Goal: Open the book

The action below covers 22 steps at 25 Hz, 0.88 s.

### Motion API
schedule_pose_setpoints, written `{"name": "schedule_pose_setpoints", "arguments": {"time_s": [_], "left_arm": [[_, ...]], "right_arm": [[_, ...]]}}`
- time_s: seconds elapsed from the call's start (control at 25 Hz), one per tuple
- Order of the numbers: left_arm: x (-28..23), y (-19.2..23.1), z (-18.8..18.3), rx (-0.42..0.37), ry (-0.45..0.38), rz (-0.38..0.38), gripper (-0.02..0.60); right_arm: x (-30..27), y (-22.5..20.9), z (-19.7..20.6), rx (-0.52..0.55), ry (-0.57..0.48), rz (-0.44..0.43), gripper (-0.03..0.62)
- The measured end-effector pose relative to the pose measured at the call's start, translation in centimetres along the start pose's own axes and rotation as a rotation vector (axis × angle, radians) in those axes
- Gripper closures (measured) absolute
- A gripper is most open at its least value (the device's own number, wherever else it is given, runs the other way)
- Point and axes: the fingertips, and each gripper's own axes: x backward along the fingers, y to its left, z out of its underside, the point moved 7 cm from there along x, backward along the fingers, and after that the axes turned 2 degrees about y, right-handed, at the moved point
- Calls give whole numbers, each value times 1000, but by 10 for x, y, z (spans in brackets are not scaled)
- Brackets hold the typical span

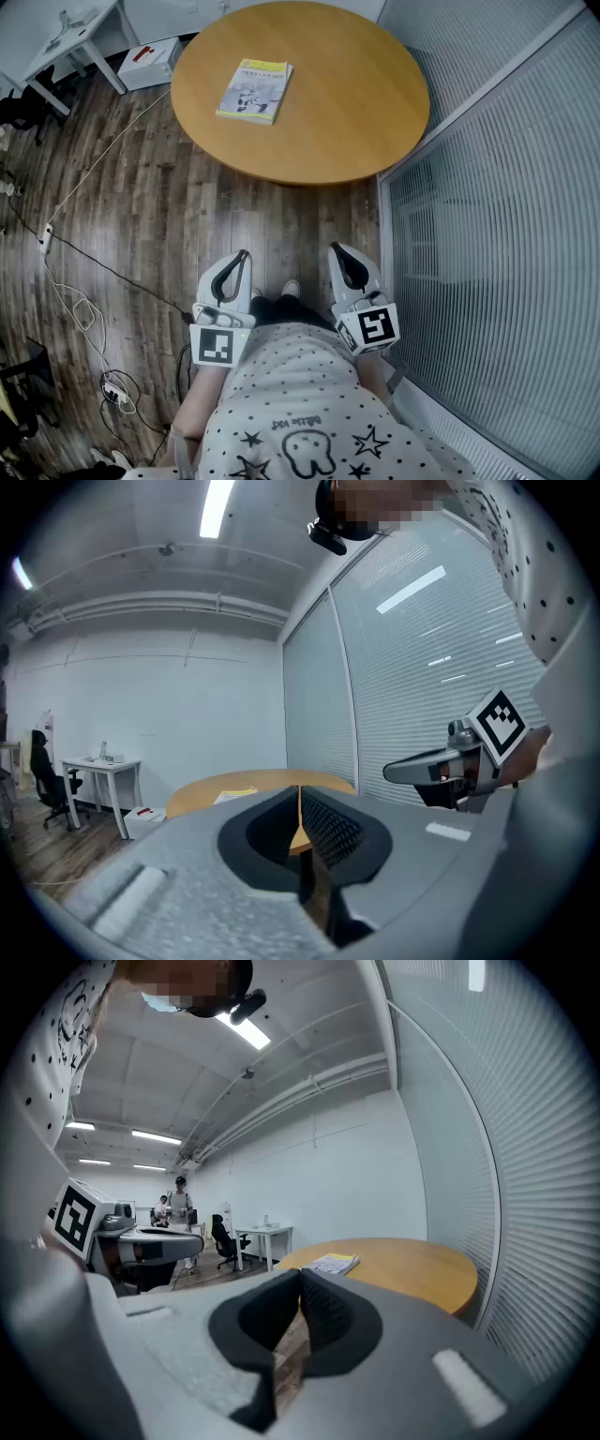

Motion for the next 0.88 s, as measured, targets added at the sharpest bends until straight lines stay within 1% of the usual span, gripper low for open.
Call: {"name": "schedule_pose_setpoints", "arguments": {"time_s": [0.68, 0.88], "left_arm": [[-9, 3, 1, -1, 8, -4, 569], [-11, -1, -1, -6, 3, 3, 571]], "right_arm": [[0, -9, 2, -3, 15, -4, 589], [2, -12, -3, -1, -19, -27, 589]]}}
